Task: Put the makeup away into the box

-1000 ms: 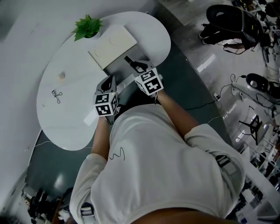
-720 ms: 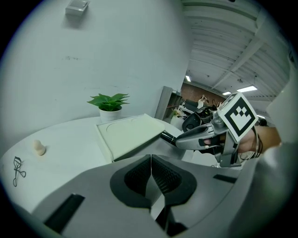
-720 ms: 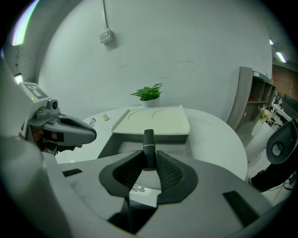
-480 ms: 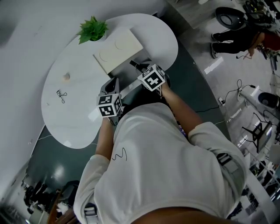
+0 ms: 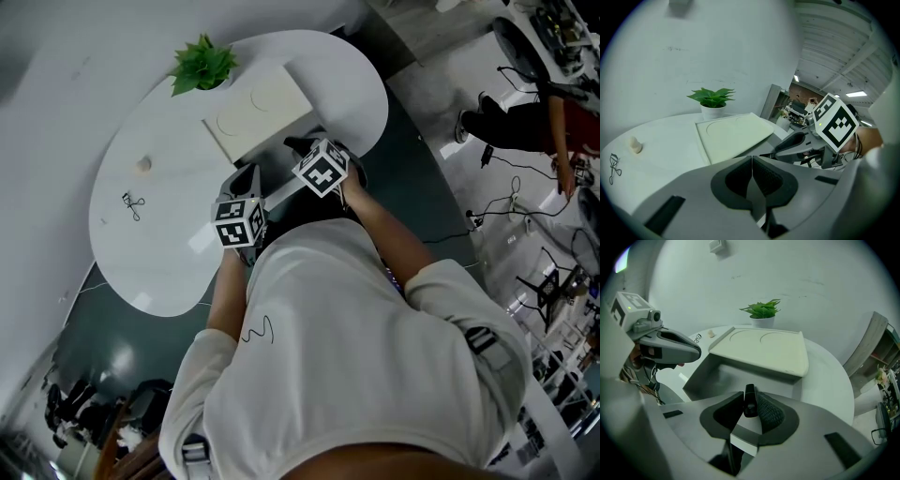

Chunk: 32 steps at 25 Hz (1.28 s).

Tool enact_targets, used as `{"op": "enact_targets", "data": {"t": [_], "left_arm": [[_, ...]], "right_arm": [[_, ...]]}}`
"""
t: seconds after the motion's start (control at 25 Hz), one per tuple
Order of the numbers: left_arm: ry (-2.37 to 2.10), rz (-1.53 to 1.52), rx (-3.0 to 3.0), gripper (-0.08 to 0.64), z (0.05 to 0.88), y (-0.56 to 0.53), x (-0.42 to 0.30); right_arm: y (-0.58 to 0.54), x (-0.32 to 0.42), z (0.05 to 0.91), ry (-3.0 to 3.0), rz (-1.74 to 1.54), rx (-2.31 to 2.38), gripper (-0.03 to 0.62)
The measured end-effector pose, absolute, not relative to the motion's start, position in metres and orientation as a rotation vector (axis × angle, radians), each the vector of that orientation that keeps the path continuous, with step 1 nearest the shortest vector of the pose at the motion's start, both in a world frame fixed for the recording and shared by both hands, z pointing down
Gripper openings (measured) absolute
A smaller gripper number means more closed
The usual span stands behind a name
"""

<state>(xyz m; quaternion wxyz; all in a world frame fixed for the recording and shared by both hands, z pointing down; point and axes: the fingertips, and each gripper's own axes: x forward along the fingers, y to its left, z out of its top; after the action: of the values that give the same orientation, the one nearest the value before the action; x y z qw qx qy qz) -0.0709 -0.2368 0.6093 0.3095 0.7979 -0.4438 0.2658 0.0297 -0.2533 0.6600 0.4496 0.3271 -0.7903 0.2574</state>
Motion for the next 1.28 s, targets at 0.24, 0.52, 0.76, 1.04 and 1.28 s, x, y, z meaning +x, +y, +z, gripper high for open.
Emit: {"op": "enact_targets", "data": {"t": [0.24, 0.52, 0.76, 1.04, 1.28], "left_arm": [[-1.177, 0.702, 2.101, 0.021, 0.611, -0.237, -0.072], [-1.178, 0.703, 2.105, 0.021, 0.608, -0.232, -0.072], [-1.17, 0.698, 2.12, 0.021, 0.605, -0.224, -0.066], [-1.187, 0.689, 2.103, 0.021, 0.603, -0.212, -0.058], [-1.271, 0.657, 2.003, 0.021, 0.605, -0.197, -0.052]], "right_arm": [[-0.258, 0.029, 0.659, -1.958, 0.63, 0.817, 0.089], [-0.262, 0.035, 0.651, -1.964, 0.616, 0.918, 0.102], [-0.259, 0.038, 0.64, -2.012, 0.614, 0.96, 0.12], [-0.247, 0.042, 0.615, -2.145, 0.643, 1.035, -0.002], [-0.239, 0.055, 0.601, -2.256, 0.633, 1.047, -0.003]]}}
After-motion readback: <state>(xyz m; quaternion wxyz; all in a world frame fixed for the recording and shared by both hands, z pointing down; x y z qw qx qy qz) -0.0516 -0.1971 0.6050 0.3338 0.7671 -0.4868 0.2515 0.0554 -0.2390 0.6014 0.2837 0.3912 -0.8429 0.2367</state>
